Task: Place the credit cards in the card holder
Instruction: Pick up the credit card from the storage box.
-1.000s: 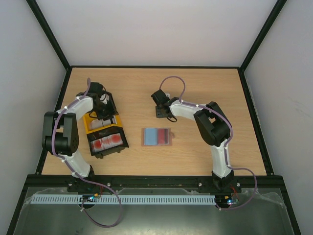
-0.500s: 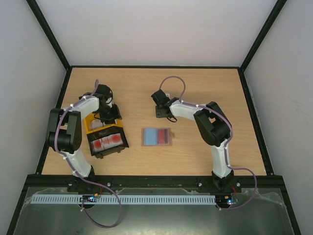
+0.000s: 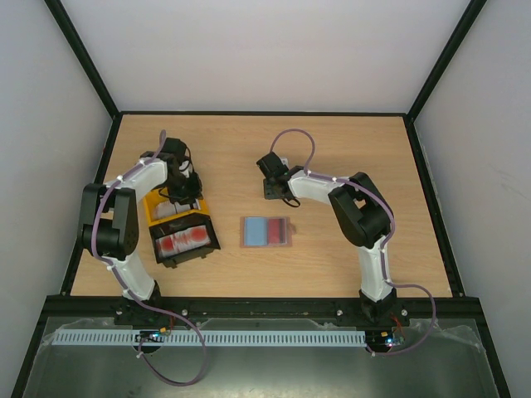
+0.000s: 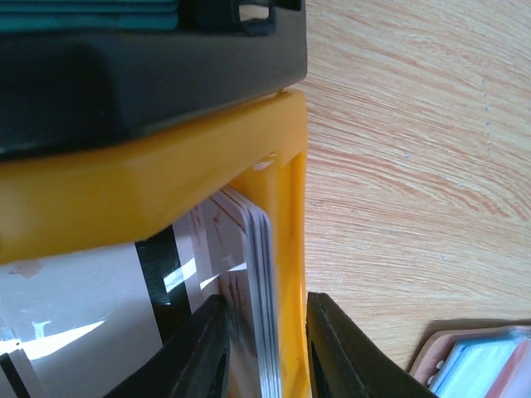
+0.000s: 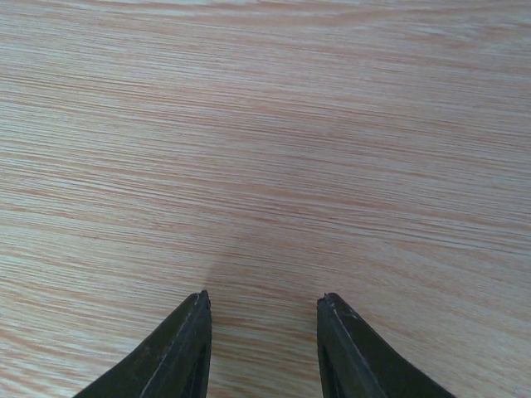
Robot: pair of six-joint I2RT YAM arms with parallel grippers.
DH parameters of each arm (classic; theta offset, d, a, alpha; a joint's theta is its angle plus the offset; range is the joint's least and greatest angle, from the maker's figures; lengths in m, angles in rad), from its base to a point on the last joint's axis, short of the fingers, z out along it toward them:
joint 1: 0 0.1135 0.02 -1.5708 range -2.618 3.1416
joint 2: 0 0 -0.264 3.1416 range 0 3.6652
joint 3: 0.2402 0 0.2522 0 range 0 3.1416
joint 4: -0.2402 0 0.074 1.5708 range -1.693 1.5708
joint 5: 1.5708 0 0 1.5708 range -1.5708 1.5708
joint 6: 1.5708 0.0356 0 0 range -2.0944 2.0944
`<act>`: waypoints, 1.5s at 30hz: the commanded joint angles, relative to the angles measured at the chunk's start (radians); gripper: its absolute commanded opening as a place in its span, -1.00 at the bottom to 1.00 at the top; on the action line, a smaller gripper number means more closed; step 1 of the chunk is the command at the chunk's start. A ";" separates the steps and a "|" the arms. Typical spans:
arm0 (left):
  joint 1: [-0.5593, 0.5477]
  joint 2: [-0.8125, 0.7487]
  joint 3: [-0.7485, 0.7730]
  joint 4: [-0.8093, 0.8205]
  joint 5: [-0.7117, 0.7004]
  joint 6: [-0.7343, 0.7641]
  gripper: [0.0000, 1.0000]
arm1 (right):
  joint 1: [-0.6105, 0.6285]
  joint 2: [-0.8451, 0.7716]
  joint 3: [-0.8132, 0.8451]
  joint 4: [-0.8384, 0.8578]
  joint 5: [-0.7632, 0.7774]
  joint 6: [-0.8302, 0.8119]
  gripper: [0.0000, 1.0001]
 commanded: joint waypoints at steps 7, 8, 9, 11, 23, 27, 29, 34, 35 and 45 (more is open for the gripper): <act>-0.006 -0.028 0.022 -0.041 0.014 -0.002 -0.62 | -0.006 0.013 -0.037 -0.025 0.002 -0.015 -0.28; -0.006 -0.031 0.023 -0.044 0.011 0.000 -0.63 | -0.007 0.012 -0.038 -0.024 0.002 -0.015 -0.28; -0.006 -0.033 0.024 -0.047 0.009 0.002 -0.65 | -0.006 0.011 -0.038 -0.024 0.002 -0.015 -0.28; -0.006 -0.037 0.027 -0.057 0.002 0.005 -0.70 | -0.006 0.008 -0.038 -0.023 0.001 -0.015 -0.28; 0.008 -0.079 0.042 -0.107 -0.070 0.023 -0.94 | -0.007 -0.011 0.016 0.005 -0.207 -0.065 -0.10; 0.030 -0.099 0.035 -0.099 -0.076 0.023 -0.95 | -0.006 0.006 0.081 0.019 -0.417 -0.104 0.15; 0.044 -0.114 0.028 -0.097 -0.077 0.021 -0.95 | -0.006 0.026 0.124 0.018 -0.520 -0.118 0.27; 0.078 -0.159 -0.014 -0.077 -0.066 0.025 -0.95 | -0.004 0.081 0.214 0.040 -0.744 -0.114 0.48; 0.084 -0.169 -0.027 -0.071 -0.064 0.025 -0.95 | -0.003 0.091 0.215 0.054 -0.782 -0.106 0.51; 0.145 -0.298 -0.159 0.041 0.011 0.038 -0.95 | 0.053 0.192 0.365 0.091 -0.917 -0.043 0.65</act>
